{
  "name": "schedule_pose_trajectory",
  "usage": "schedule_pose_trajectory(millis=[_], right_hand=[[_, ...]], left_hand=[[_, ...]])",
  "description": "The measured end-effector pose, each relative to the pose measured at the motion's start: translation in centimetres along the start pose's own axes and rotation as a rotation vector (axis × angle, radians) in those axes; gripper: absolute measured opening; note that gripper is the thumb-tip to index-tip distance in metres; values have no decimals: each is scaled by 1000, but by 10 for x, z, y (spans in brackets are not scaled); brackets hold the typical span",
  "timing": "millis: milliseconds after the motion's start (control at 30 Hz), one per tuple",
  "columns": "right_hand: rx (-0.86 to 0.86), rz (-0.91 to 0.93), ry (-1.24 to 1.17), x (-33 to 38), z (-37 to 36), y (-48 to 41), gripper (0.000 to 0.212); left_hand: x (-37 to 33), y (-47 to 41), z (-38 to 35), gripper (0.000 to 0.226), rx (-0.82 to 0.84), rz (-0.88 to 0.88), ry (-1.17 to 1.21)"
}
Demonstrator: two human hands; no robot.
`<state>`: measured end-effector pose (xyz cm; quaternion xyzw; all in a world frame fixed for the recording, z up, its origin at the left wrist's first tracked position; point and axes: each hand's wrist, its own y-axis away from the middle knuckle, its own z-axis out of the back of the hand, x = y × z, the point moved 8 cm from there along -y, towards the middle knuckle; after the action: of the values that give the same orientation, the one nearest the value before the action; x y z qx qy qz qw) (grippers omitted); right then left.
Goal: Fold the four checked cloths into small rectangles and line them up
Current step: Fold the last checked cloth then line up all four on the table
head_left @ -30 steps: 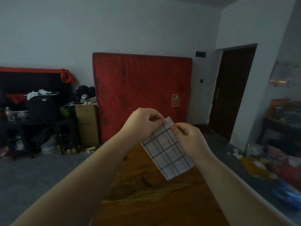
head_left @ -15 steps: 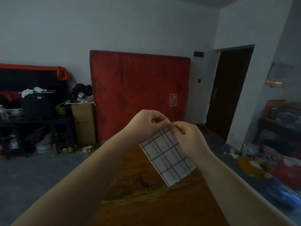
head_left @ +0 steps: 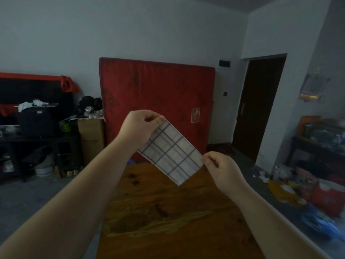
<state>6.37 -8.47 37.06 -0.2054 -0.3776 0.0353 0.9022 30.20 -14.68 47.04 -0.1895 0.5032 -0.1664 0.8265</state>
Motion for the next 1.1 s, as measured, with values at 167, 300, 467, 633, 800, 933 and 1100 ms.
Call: schedule_pose_trajectory(millis=[167,300,467,633,800,933,1100], right_hand=[[-56,-55,31,-19,7,1,18],[-145,18,-84,3,15,-3,17],[-11,52,-208,38,-4,-7,17],[8,73,-205,45,-11,-4,34],[80,50,-230,28,-18,7,29],[114,25,-92,2,-23,15,25],[43,-49,-53,-18,-17,15,21]], left_hand=[[4,-6,13,11,-15,-16,16],[-8,4,-17,8,181,-86,-111],[-23,21,-53,15,295,-164,-165],[-26,27,-59,13,296,-184,-138],[-16,15,-32,15,211,-123,-118],[-3,4,2,9,81,-52,-81],[4,2,9,7,90,-48,-75]])
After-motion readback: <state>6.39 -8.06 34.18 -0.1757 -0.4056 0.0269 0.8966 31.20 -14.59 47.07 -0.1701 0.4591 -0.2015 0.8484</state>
